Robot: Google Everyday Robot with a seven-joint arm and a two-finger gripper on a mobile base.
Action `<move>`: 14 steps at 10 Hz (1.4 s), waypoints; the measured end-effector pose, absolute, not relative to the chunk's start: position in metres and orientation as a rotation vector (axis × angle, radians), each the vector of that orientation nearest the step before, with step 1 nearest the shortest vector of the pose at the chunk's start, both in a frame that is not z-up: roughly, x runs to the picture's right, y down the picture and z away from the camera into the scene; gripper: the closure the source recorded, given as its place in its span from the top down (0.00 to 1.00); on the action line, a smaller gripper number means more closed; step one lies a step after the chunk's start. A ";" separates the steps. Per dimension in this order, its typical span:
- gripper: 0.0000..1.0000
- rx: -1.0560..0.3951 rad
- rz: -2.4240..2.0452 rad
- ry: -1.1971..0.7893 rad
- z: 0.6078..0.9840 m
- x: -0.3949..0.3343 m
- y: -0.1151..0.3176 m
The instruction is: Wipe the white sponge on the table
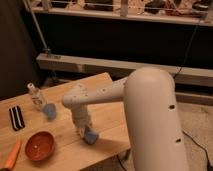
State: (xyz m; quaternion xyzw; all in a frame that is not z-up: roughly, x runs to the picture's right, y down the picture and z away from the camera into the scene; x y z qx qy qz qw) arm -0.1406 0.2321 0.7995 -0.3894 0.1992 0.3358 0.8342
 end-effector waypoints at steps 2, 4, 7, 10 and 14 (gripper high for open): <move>0.00 -0.834 0.655 0.379 0.803 -0.175 0.230; 0.00 -0.836 0.612 0.339 0.808 -0.209 0.224; 0.00 -0.802 0.602 0.307 0.828 -0.239 0.201; 0.00 -0.745 0.625 0.300 0.852 -0.249 0.171; 0.00 -0.668 0.662 0.319 0.882 -0.251 0.128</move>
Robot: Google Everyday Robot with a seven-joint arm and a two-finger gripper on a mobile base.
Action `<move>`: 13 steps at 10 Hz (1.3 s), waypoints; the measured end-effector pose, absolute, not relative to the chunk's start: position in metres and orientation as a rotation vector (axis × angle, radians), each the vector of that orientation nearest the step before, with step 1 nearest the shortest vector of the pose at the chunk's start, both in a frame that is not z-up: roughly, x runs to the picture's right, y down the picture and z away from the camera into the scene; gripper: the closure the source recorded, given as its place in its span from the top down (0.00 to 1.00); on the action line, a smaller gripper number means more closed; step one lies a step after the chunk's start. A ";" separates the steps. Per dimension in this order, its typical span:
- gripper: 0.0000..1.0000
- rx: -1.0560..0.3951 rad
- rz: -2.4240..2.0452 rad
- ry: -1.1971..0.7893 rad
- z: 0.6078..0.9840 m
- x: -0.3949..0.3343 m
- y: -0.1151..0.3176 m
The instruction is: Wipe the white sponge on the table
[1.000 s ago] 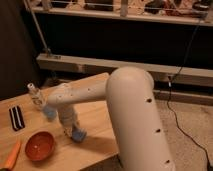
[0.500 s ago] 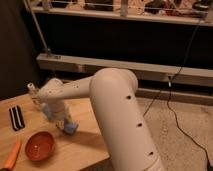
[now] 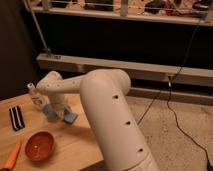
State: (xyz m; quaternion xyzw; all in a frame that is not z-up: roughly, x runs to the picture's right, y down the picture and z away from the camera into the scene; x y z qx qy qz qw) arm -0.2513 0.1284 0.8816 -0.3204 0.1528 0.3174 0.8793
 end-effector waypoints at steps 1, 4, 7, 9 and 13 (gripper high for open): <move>0.00 -0.653 0.669 0.326 0.889 -0.252 0.119; 0.00 -0.599 0.717 0.352 0.916 -0.248 0.086; 0.00 -0.564 0.783 0.372 0.936 -0.233 0.059; 0.00 -0.552 0.828 0.386 0.944 -0.219 0.049; 0.00 -0.535 0.904 0.432 0.951 -0.178 0.038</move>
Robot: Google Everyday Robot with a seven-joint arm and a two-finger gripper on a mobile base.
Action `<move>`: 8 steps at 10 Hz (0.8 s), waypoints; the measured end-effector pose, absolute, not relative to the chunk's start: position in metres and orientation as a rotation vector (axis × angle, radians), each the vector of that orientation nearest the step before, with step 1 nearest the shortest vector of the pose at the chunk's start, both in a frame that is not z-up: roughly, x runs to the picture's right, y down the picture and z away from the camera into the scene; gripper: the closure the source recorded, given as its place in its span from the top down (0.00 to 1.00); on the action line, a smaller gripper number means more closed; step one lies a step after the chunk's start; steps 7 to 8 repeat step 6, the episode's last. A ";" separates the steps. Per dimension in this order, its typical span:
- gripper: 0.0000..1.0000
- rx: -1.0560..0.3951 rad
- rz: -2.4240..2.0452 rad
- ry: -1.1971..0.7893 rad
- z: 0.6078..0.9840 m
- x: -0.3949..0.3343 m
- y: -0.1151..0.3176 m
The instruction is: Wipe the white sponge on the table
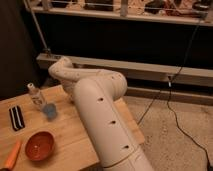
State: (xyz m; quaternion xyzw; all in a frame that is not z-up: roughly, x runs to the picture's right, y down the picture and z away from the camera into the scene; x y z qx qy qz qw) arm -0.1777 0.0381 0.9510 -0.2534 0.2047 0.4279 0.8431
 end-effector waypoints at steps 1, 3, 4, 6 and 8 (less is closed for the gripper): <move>0.00 -0.532 0.917 0.446 0.951 -0.166 0.038; 0.06 -0.533 0.933 0.466 0.950 -0.155 0.038; 0.06 -0.533 0.934 0.467 0.950 -0.154 0.038; 0.06 -0.538 0.933 0.465 0.949 -0.158 0.039; 0.06 -0.538 0.933 0.465 0.949 -0.158 0.039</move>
